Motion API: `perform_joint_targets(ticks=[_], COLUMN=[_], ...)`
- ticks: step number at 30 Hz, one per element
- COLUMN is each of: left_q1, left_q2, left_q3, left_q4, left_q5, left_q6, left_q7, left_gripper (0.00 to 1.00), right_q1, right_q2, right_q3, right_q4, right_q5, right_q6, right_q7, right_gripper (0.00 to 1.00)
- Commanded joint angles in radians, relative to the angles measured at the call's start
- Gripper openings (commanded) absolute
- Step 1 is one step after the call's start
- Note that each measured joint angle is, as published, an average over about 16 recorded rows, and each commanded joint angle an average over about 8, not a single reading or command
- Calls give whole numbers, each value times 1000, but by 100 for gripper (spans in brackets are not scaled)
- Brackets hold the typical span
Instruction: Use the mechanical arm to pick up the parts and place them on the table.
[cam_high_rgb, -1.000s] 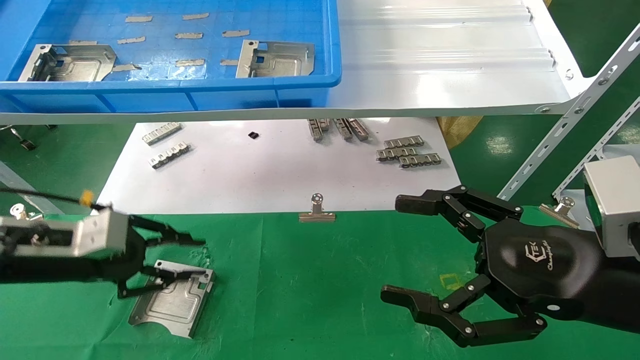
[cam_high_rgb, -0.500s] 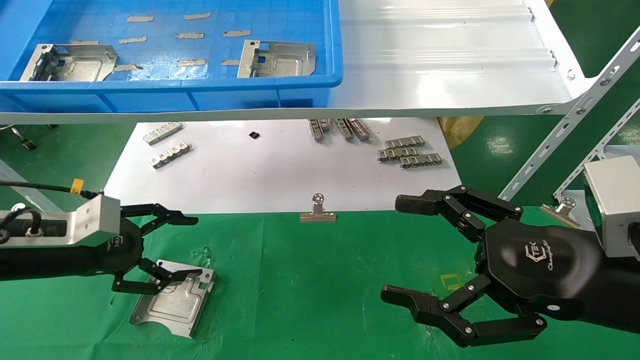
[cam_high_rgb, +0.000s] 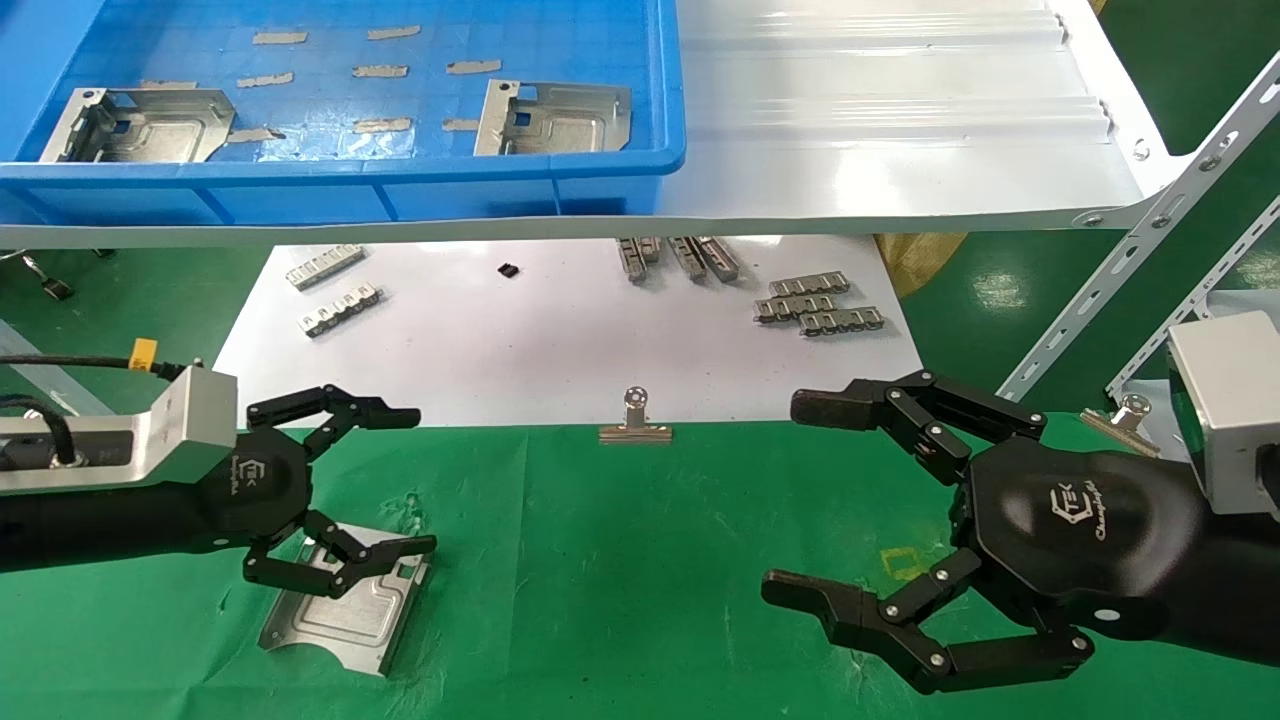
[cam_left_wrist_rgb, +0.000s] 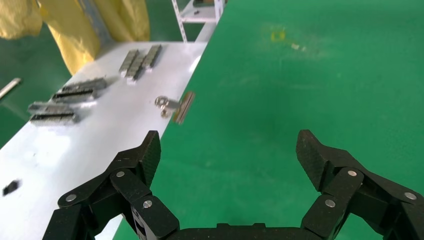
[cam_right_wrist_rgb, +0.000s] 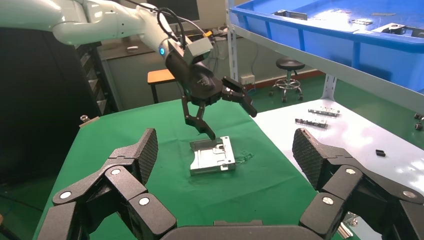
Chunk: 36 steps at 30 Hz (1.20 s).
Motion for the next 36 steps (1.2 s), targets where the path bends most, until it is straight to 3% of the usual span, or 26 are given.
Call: perform_joint_targets(ticks=[1, 36], left_q1=[19, 347], left_q2=[-7, -122], left_q3=[-19, -359], left_q4=[-34, -624], left_q5=[-10, -189], left_q6=[-3, -63], left_q7=[-24, -451], left_gripper=[100, 100], right_q1=[0, 0], right_q2=[0, 0], right_q3=[0, 0], right_q4=[0, 0], right_q5=[0, 0], right_q6=[0, 0], right_q7=[0, 0], right_gripper=[100, 100])
